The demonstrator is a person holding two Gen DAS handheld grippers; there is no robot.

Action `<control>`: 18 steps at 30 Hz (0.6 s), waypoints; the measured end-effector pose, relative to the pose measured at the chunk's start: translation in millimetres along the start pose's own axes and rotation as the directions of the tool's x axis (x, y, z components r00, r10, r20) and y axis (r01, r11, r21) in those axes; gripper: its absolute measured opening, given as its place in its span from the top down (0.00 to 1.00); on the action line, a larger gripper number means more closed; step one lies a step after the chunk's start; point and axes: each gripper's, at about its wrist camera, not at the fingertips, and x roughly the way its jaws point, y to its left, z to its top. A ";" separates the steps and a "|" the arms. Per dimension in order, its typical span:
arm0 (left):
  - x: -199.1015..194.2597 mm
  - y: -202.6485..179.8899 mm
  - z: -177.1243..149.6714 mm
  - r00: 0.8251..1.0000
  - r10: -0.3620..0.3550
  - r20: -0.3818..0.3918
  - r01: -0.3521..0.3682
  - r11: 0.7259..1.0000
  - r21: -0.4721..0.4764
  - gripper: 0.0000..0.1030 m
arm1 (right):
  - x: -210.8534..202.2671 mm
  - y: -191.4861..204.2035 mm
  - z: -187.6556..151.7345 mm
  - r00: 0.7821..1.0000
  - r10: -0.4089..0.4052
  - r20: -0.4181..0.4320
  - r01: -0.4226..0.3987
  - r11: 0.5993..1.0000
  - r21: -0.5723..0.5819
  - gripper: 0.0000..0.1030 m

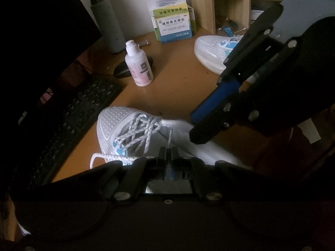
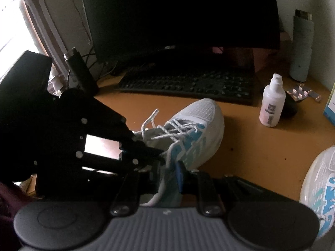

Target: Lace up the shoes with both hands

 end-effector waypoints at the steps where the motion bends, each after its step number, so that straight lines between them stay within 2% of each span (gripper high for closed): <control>1: 0.4 0.1 0.5 1.000 0.000 0.000 0.000 1.000 0.000 1.00 | -0.7 0.2 0.3 1.000 0.000 0.005 0.000 1.000 -0.001 0.83; 18: 1.1 0.6 6.5 1.000 0.004 0.003 -0.004 1.000 -0.005 1.00 | -1.6 1.1 3.6 1.000 0.006 -0.002 -0.006 1.000 0.003 0.83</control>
